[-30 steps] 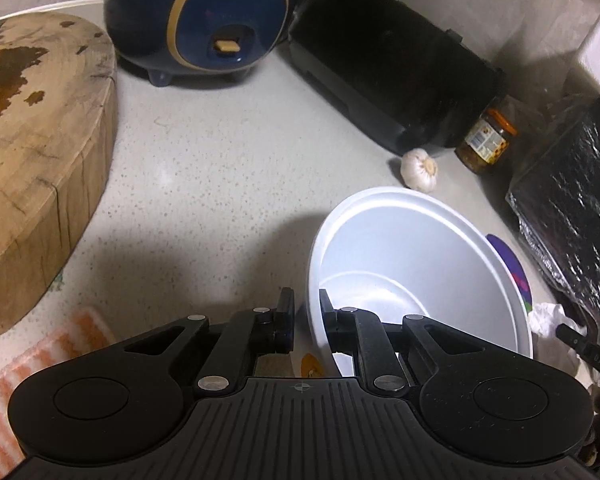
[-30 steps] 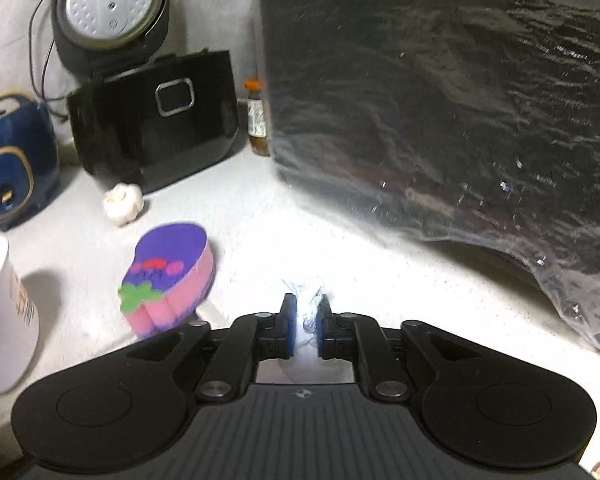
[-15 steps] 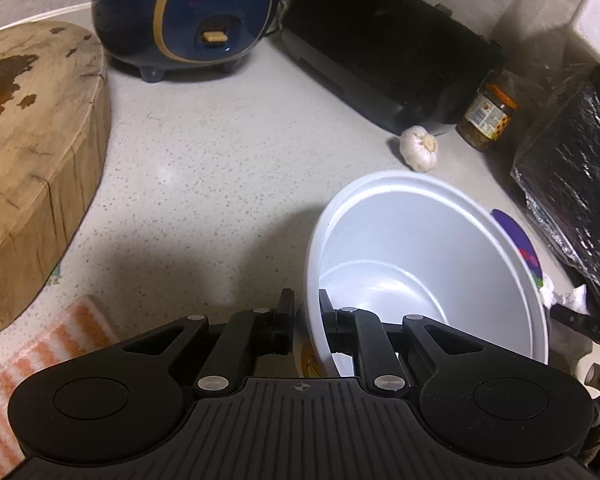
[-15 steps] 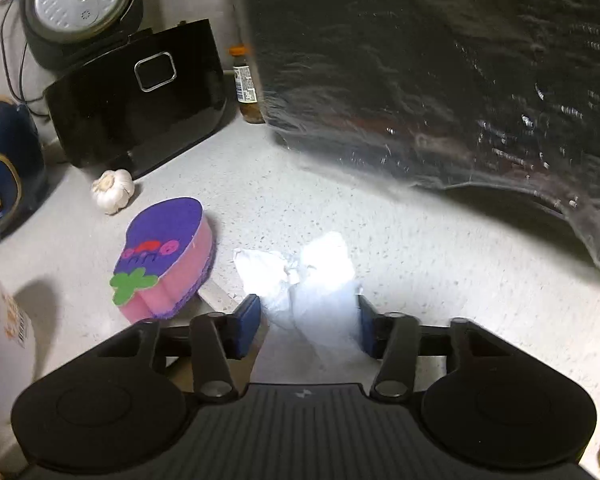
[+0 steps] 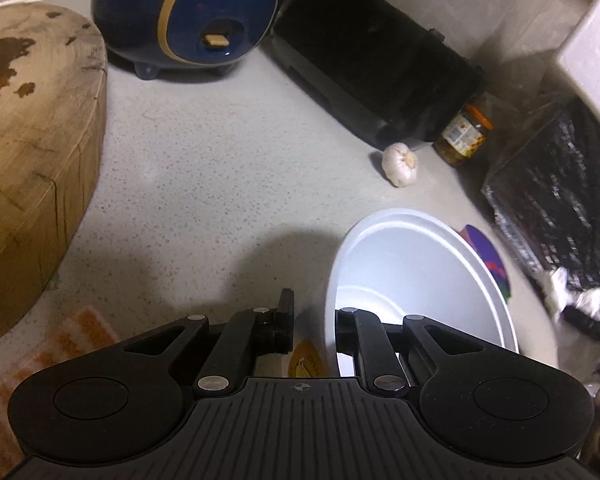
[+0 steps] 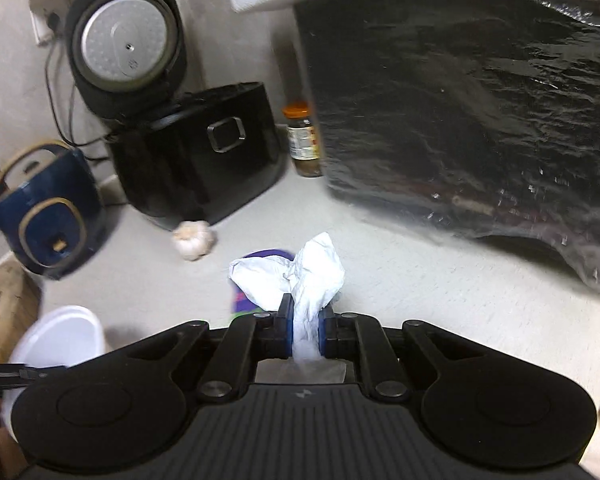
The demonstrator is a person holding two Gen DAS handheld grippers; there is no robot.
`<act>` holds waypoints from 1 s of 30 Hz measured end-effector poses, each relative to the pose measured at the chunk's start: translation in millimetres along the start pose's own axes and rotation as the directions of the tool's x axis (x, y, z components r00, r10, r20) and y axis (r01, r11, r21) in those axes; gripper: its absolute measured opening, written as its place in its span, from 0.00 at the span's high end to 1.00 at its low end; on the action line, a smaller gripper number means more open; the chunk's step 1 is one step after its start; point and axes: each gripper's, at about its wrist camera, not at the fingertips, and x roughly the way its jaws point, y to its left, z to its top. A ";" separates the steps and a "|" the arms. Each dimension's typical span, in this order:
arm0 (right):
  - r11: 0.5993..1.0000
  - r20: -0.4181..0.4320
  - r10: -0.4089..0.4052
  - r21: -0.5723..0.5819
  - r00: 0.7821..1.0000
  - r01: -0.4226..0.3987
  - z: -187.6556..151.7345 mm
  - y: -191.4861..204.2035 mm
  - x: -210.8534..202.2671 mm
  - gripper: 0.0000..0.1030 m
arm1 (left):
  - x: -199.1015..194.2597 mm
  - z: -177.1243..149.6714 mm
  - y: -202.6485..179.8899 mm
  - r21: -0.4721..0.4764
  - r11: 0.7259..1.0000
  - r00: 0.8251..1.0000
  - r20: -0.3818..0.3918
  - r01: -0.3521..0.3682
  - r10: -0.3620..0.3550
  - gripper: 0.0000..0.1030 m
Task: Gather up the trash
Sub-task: 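Carry the white cup and tissue down over the teal bin with both tools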
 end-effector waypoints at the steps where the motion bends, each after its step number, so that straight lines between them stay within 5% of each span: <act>1: 1.000 -0.008 0.013 0.022 1.000 -0.013 -3.4 5.3 -4.0 0.90 | -0.5 0.2 1.5 0.004 1.000 1.000 -0.005 0.015 -0.015 0.86; 7: 0.992 -0.110 0.071 0.107 0.991 -0.060 -54.6 43.9 -21.1 0.90 | 1.8 -2.8 -6.6 0.043 0.996 0.995 -0.050 0.083 -0.081 0.86; 10: 0.996 -0.161 0.037 0.089 0.986 -0.023 -84.0 50.8 -28.2 0.90 | -4.1 -12.3 -23.5 0.085 0.991 0.993 -0.058 0.105 -0.101 0.86; 19: 0.981 -0.226 -0.104 0.137 0.969 0.137 -132.9 -30.1 -66.7 0.89 | -5.4 -88.0 -91.6 0.158 0.980 0.979 -0.180 0.123 -0.094 0.86; 22: 0.972 -0.230 -0.125 0.169 0.965 0.166 -149.1 -67.0 -85.7 0.89 | 17.9 -128.6 -114.8 0.222 0.972 0.961 -0.275 0.082 -0.018 0.86; 27: 0.957 -0.295 -0.131 0.213 0.946 0.199 -186.5 -117.6 -101.4 0.89 | 83.2 -210.5 -112.8 0.161 0.987 0.877 -0.476 0.009 0.069 0.86; 30: 0.958 -0.345 -0.108 0.214 0.932 0.190 -207.9 -137.9 -99.1 0.89 | 119.6 -254.0 -98.3 0.154 0.986 0.856 -0.498 -0.070 0.139 0.86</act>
